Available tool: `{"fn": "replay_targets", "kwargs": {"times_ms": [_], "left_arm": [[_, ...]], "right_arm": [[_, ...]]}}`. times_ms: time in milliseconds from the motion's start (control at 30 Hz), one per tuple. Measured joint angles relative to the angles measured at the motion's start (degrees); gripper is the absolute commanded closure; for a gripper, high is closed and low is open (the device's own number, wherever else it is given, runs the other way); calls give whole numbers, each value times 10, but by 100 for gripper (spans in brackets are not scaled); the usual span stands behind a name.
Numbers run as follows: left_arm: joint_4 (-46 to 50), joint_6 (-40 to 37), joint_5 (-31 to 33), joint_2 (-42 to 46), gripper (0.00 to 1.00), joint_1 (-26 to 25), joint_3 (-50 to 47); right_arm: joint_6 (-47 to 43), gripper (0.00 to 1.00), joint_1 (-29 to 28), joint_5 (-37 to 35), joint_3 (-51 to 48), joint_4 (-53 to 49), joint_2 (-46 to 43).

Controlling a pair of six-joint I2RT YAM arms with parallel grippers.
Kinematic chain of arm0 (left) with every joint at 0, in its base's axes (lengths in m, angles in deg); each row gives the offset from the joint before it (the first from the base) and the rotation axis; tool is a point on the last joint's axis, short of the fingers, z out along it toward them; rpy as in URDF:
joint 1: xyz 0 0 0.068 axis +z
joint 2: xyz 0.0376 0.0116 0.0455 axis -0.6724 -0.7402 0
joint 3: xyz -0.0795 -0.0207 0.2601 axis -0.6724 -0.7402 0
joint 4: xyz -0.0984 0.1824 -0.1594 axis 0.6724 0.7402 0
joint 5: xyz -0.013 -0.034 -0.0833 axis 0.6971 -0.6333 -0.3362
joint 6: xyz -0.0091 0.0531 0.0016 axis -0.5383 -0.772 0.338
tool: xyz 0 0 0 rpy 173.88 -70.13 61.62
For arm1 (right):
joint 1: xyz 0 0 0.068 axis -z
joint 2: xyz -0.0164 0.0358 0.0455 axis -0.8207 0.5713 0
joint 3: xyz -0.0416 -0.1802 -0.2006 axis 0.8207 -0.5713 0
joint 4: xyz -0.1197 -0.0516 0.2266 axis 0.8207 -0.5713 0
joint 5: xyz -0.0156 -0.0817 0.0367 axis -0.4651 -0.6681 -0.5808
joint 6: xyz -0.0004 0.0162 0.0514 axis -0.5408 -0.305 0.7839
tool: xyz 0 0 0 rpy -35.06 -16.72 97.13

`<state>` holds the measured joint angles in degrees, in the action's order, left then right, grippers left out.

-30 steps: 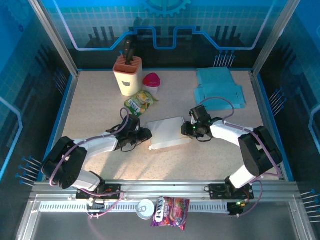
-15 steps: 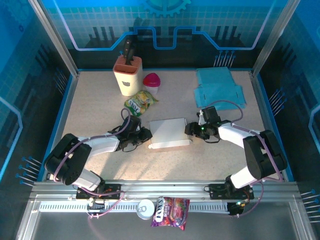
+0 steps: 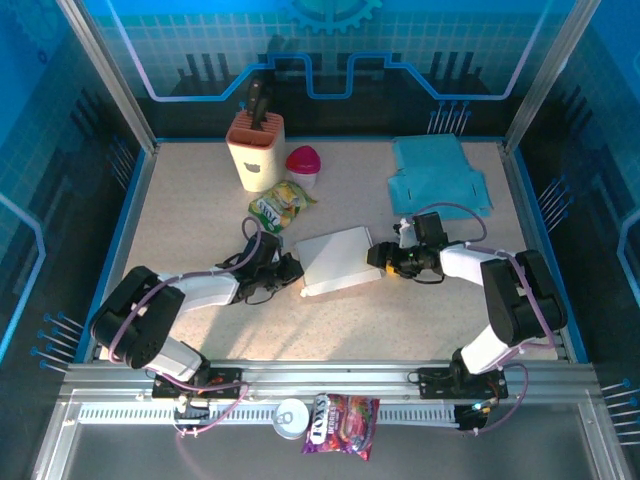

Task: Fold the paper box

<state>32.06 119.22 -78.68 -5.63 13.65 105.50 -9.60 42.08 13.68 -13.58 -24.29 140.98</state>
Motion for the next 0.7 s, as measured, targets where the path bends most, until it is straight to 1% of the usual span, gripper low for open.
{"fn": "replay_targets", "kwargs": {"times_ms": [200,300,500,700], "left_arm": [[-26,-2,-9,1,93,18,-15],[-28,-4,-12,1,93,25,-17],[-28,-9,-13,1,94,31,-17],[-32,-17,-17,-2,95,36,-17]], "right_arm": [[5,22,1,41,-7,40,7],[7,22,1,73,-6,61,9],[27,32,1,137,-1,118,48],[89,42,1,182,-2,220,92]]}}
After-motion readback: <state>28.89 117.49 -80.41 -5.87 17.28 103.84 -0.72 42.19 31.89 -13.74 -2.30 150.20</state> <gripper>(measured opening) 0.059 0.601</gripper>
